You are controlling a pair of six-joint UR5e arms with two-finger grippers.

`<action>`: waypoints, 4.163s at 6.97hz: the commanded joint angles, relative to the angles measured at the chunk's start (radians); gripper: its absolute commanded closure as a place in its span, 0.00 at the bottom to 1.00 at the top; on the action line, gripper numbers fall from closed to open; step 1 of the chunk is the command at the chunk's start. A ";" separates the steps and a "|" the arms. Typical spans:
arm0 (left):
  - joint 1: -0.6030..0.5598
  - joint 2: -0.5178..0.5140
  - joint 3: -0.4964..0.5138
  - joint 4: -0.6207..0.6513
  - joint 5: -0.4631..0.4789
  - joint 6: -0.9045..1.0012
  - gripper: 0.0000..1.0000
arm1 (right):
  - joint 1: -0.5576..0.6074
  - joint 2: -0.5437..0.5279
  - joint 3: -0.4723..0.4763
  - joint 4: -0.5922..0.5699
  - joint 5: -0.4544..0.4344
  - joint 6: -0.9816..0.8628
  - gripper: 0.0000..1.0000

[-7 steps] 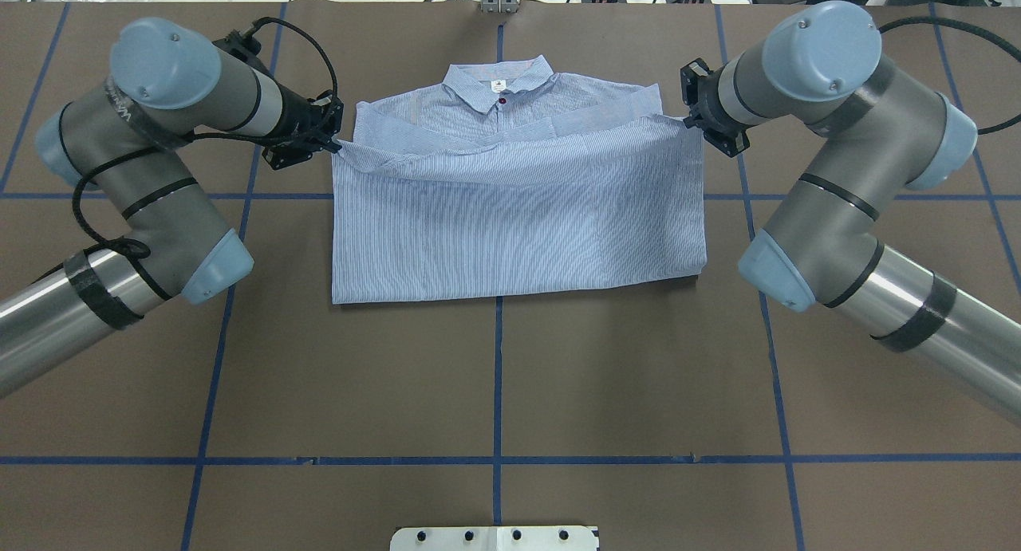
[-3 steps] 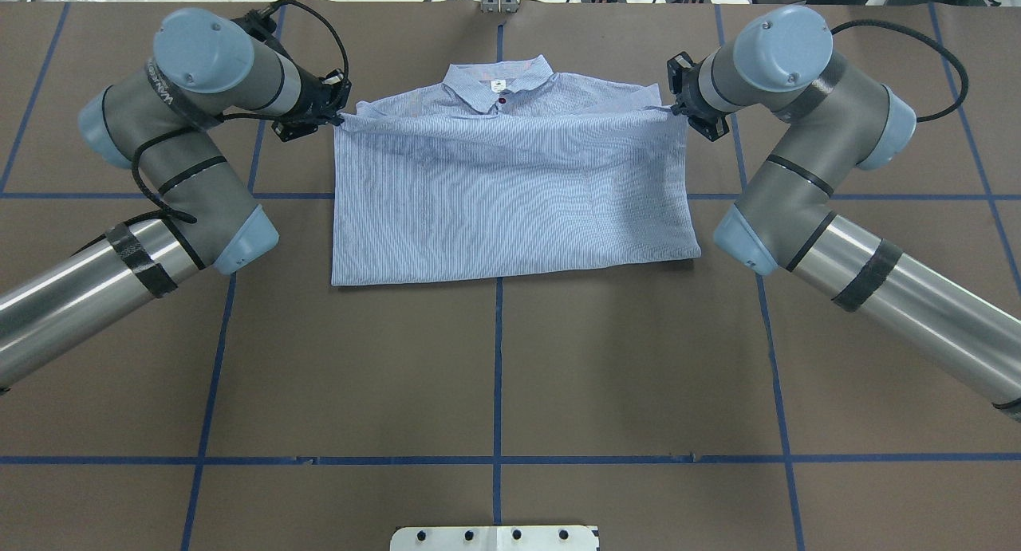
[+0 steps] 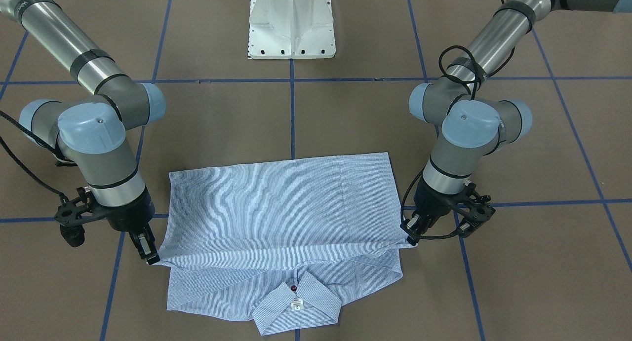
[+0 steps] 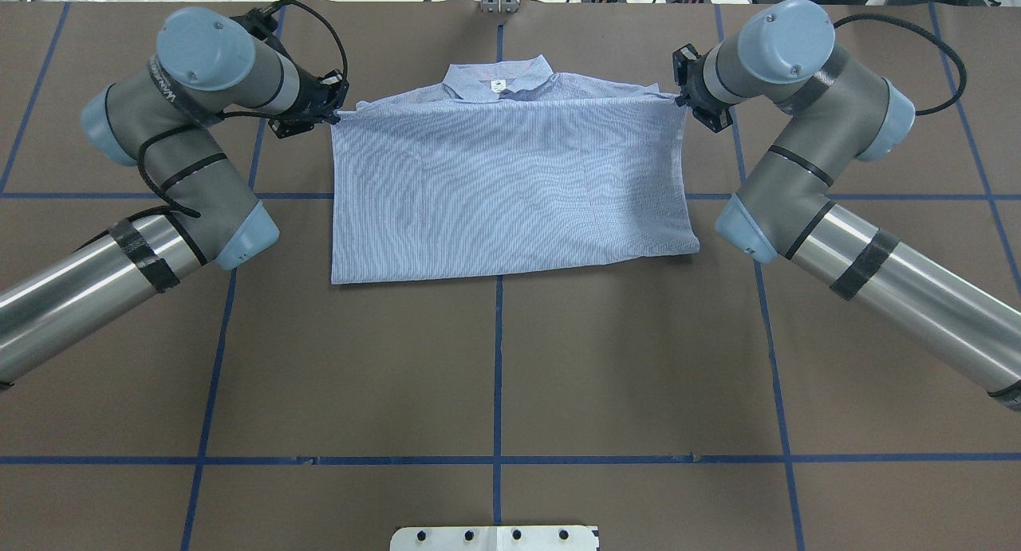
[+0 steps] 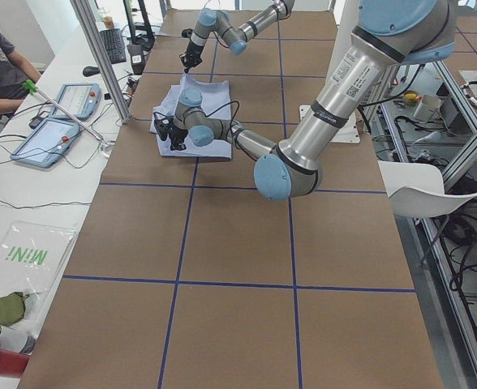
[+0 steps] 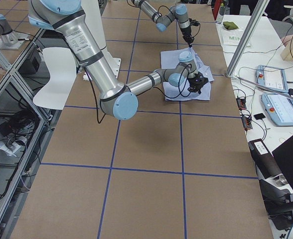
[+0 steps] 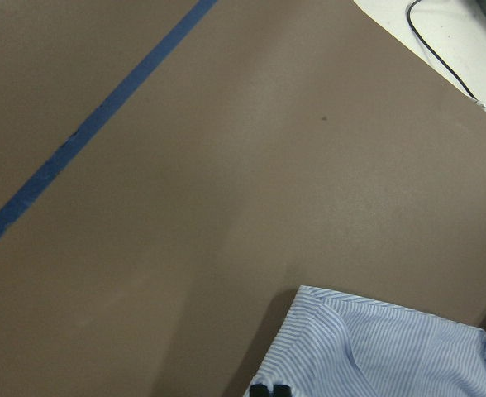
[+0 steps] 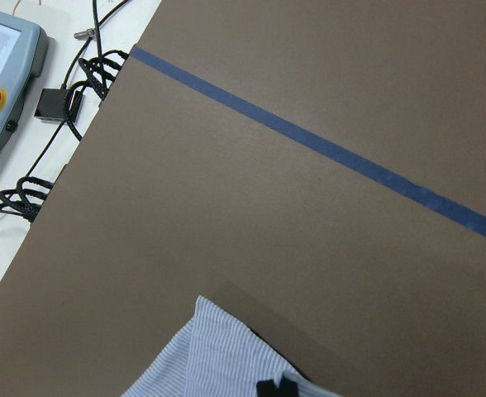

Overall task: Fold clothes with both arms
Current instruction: 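Lower the folded hem near the collar and open both grippers, then move the right gripper down to the folded shirt's corner nearest it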

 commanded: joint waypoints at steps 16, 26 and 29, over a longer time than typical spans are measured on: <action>-0.049 0.039 -0.060 -0.039 0.006 0.090 0.68 | -0.230 -0.380 0.381 0.065 0.028 0.169 0.29; -0.049 0.085 -0.102 -0.039 0.011 0.093 0.68 | -0.230 -0.385 0.404 0.056 0.011 0.172 1.00; -0.049 0.090 -0.103 -0.040 0.006 0.093 0.68 | -0.271 -0.522 0.652 -0.005 0.094 0.236 1.00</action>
